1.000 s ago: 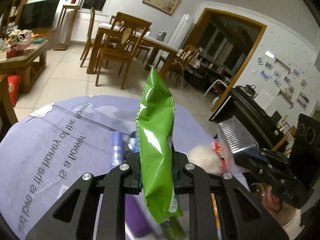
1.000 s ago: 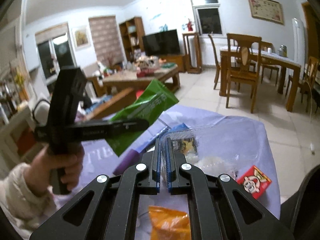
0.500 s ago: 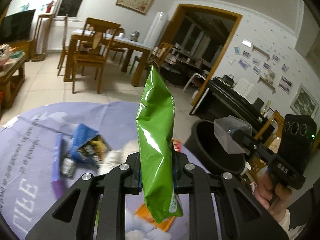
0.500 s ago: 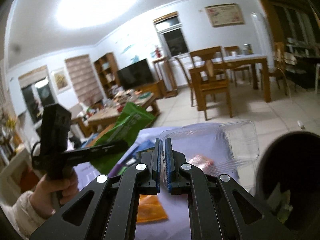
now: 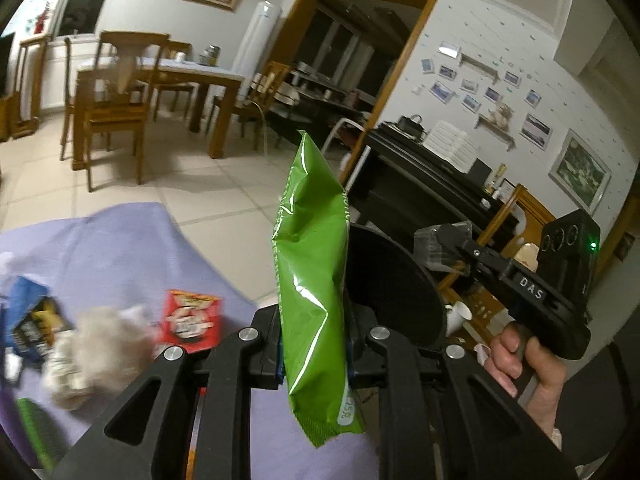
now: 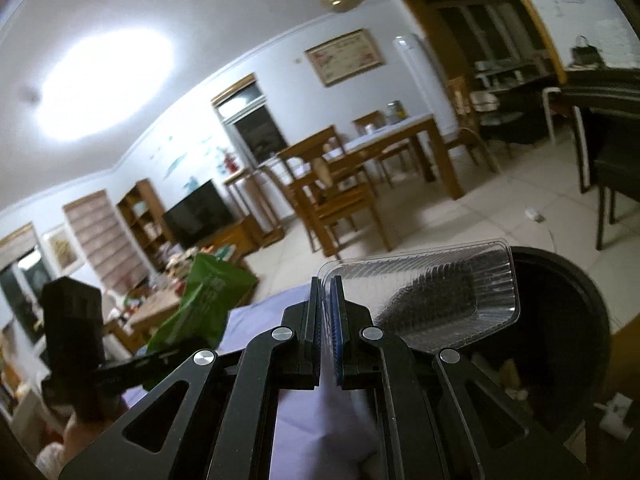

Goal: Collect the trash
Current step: 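Carry the snack bag and plastic tray over the black bin and open both tools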

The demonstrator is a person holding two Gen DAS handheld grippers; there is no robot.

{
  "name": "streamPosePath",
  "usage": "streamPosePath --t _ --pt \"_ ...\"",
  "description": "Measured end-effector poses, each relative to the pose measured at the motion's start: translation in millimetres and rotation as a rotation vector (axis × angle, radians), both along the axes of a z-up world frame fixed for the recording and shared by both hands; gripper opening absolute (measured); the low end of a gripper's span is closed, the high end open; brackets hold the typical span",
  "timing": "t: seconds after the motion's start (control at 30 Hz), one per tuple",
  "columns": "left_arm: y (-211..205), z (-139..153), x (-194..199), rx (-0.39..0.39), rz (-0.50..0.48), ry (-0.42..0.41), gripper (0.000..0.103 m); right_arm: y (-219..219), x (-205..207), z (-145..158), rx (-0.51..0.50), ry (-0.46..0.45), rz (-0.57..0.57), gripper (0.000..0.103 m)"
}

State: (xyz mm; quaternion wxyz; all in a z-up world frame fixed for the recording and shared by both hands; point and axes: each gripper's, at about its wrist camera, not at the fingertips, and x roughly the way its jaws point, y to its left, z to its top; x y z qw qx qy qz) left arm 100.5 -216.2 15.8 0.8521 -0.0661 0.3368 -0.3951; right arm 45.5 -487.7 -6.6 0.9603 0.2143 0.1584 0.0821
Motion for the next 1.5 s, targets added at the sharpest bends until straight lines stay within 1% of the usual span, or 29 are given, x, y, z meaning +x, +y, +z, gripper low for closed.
streamPosePath --t 0.23,0.47,0.73,1.0,1.17,1.3,1.33,1.37,1.4,1.43,1.47,1.5 --pt "-55 -14 6 0.004 -0.071 0.037 0.020 -48 -3 -20 0.039 0.031 -0.058 0.006" --pt "-90 -28 11 0.031 -0.114 0.060 0.021 -70 3 -41 0.074 0.069 -0.084 0.006" --pt "-110 -46 14 0.041 -0.128 0.107 0.021 -72 18 -55 0.086 0.112 -0.092 0.006" --pt "-118 -49 15 0.048 -0.134 0.122 0.021 -67 25 -61 0.097 0.130 -0.092 0.006" --pt "-130 -46 15 0.056 -0.135 0.123 0.021 -66 24 -69 0.097 0.135 -0.098 0.006" --pt "-134 -46 13 0.077 -0.130 0.118 0.022 -65 24 -73 0.103 0.152 -0.106 0.006" --pt "-135 -47 13 0.083 -0.126 0.115 0.022 -66 25 -73 0.106 0.163 -0.108 0.011" --pt "-135 -47 13 0.096 -0.120 0.113 0.023 -68 26 -72 0.113 0.178 -0.112 0.019" --pt "-136 -48 13 0.107 -0.116 0.114 0.026 -69 27 -73 0.117 0.187 -0.118 0.047" --pt "-136 -48 13 0.115 -0.110 0.117 0.031 -69 27 -74 0.123 0.197 -0.129 0.072" --pt "-135 -48 13 0.120 -0.104 0.116 0.047 -68 26 -75 0.132 0.210 -0.143 0.075" --pt "-133 -47 13 0.123 -0.091 0.104 0.062 -68 27 -75 0.142 0.215 -0.145 0.075"
